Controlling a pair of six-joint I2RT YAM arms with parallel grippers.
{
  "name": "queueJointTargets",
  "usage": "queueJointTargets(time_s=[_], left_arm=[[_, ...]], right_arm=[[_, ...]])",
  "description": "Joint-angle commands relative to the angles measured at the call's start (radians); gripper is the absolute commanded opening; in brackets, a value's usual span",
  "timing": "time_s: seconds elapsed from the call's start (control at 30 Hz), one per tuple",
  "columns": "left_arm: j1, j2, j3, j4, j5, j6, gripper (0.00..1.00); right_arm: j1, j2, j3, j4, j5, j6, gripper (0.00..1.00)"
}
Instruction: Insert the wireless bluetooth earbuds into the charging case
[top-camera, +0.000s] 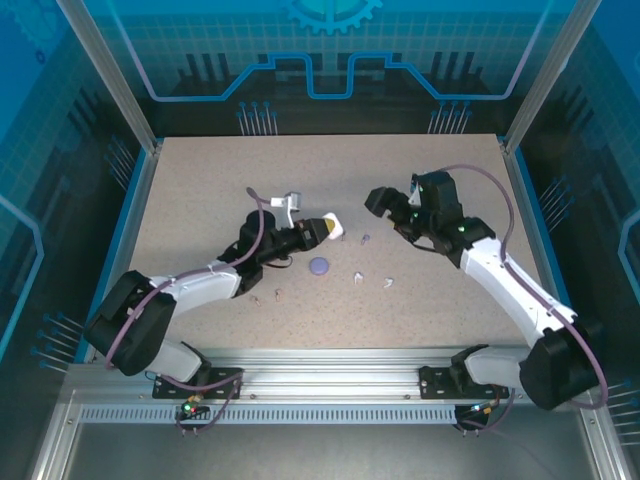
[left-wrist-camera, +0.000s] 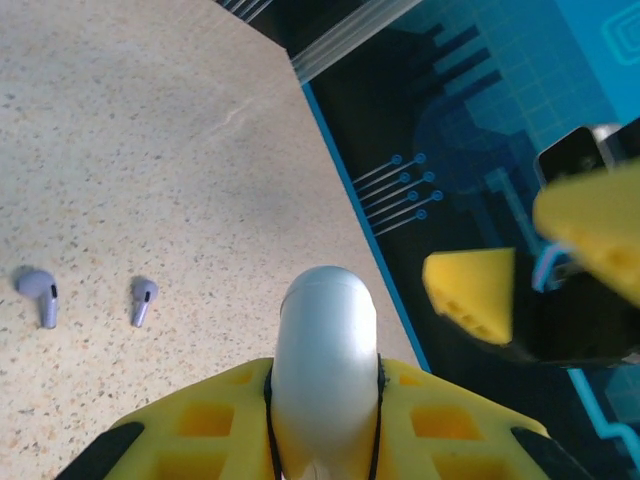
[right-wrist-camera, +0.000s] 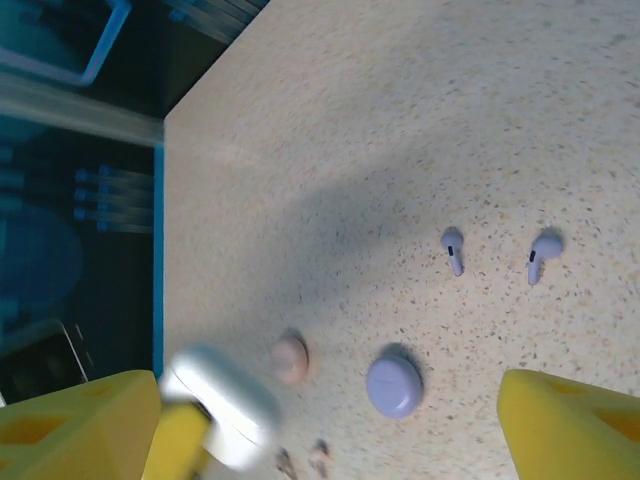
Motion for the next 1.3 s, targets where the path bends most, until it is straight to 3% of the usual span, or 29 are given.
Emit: queueJointTargets(time_s=[0.0, 0.27, 0.73, 1.1, 1.27], left_arm=[[0.051, -0.03, 0.055, -0.079, 0.232, 0.065, 0.0], [0.066, -0.034, 0.153, -0.237, 0.371, 0.134, 0.0], [0.066, -0.053, 0.174, -0.256, 0.401, 0.146, 0.0], [0.066, -0.112, 0.16, -0.233, 0.415, 0.131, 0.0], [0.065, -0.127, 0.148, -0.232, 0.4, 0.136, 0.0]], right_arm=[[-0.002, -0.067, -0.116, 0.186, -0.152, -0.247, 0.87], [0.043, -0.071, -0.193, 0.326, -0.336, -0.35, 0.86], [0.08, 0.053, -0.131, 0.309, -0.287, -0.377, 0.76], [0.003, 0.104, -0.186, 0.322, -0.237, -0.322, 0.7], [-0.006, 0.052, -0.199, 0.292, -0.256, -0.324, 0.69]])
